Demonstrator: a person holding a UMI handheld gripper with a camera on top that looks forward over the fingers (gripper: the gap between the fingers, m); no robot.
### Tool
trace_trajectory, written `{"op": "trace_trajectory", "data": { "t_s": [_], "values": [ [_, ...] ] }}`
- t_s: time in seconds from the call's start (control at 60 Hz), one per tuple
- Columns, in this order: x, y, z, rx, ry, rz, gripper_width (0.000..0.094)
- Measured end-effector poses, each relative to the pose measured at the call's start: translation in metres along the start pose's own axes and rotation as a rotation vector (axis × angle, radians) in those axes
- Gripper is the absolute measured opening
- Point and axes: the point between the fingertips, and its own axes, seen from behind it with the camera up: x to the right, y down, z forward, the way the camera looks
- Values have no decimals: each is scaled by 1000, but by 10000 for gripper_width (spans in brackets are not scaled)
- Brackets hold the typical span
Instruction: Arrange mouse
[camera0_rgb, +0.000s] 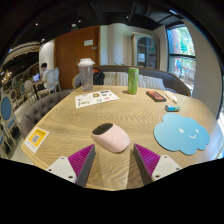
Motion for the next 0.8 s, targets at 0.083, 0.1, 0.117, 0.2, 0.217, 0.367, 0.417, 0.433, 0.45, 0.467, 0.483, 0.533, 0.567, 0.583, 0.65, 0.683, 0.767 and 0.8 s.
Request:
{"op": "trace_trajectory", "data": {
  "t_s": [0.083, 0.1, 0.117, 0.2, 0.217, 0.367, 0.417, 0.433, 0.45, 0.467, 0.483, 0.533, 0.567, 0.583, 0.65, 0.683, 0.767, 0.8],
  "values": [
    [7, -6, 9, -1, 8, 10, 804],
    [8, -8, 12, 0, 9, 10, 803],
    [9, -9, 14, -1, 6, 8, 807],
    [11, -15, 22, -7, 1, 3, 805],
    [11, -16, 24, -10, 0, 2, 805],
    [15, -26, 42, -35, -7, 2, 804],
    [18, -31, 49, -40, 1, 6, 795],
    [19, -32, 51, -41, 3, 8, 793],
    [21, -34, 54, -41, 6, 11, 792],
    [21, -35, 55, -41, 10, 14, 792],
    [22, -37, 59, -41, 12, 15, 787],
    [23, -41, 65, -39, 19, 23, 776],
    [25, -43, 68, -39, 25, 28, 759],
    [25, -44, 69, -39, 27, 31, 747],
    [29, -44, 71, -39, 46, 46, 648],
    [31, -44, 71, -40, 59, 52, 554],
    [30, -44, 70, -43, 59, 52, 533],
    [30, -44, 70, -47, 57, 34, 514]
  ]
}}
